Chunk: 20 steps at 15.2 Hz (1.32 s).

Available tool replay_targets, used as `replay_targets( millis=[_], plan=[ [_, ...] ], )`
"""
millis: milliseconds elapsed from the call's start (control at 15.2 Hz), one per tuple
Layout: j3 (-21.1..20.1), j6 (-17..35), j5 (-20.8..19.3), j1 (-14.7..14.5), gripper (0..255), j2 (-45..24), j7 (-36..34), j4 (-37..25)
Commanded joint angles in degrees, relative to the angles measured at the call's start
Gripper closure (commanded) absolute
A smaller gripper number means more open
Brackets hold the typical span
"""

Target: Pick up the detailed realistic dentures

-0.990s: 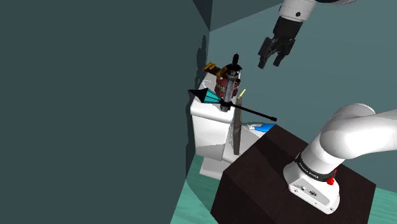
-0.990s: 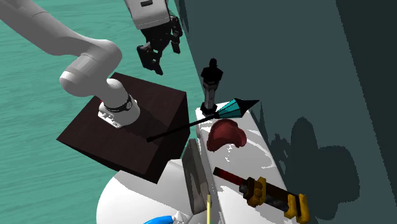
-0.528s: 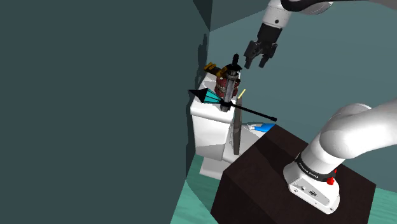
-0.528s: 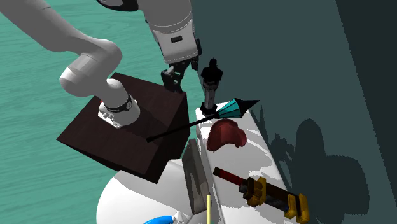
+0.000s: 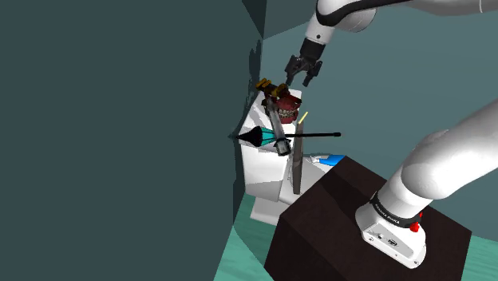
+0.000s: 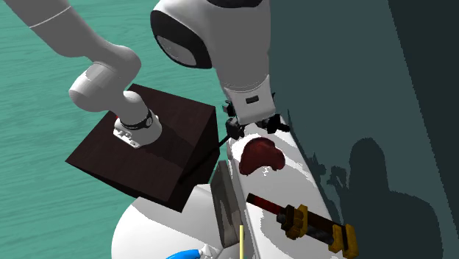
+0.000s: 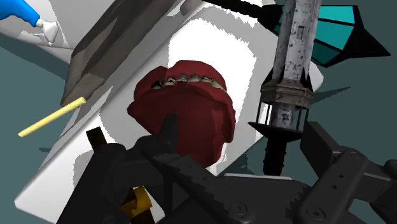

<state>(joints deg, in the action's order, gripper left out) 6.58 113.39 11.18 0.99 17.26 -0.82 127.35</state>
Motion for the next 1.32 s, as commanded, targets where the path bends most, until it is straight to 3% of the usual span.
replay_targets(
  millis=[0,594,1188,1254],
  plan=[
    [1.06,0.46,1.44,-0.03,0,-4.37,1.67,-2.07],
    [3.22,2.92,9.85,0.98,0,-25.01,7.98,-17.35],
    [2.9,7.81,11.29,1.02,0,-27.27,10.04,-14.38],
    [2.89,7.88,11.28,0.99,255,-27.16,10.02,-14.21]
  ],
)
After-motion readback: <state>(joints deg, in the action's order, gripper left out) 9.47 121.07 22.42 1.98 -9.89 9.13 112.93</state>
